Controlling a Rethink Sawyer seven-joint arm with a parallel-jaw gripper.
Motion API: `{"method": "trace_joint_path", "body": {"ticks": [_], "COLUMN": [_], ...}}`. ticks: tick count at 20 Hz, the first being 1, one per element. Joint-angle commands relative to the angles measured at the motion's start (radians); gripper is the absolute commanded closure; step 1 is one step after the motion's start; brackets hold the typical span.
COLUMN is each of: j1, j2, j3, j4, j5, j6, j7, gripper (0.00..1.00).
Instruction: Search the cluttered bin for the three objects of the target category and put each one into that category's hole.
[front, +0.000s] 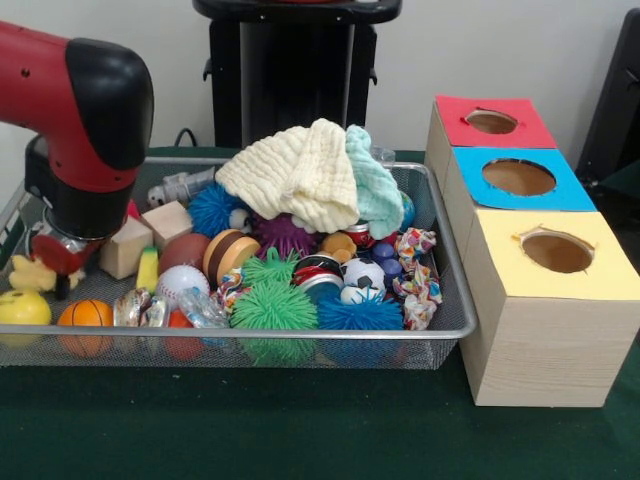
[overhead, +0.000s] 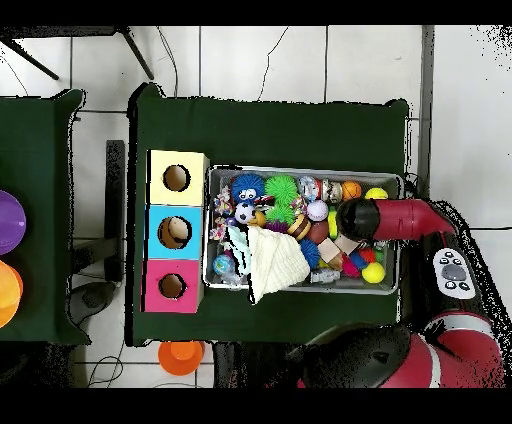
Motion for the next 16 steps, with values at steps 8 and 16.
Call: {"method": "trace_joint_path", "body": {"ticks": [8,16], "j1": [0.043,0.022], "j2": [0.053,0.010], "j3": [-0.088,-0.096], "j4": [-0.072,-0.043], "j5": [-0.021,-0.037], "j6": [0.159,0.044], "j7": [0.157,0.147], "gripper": [0.00,0.00]}}
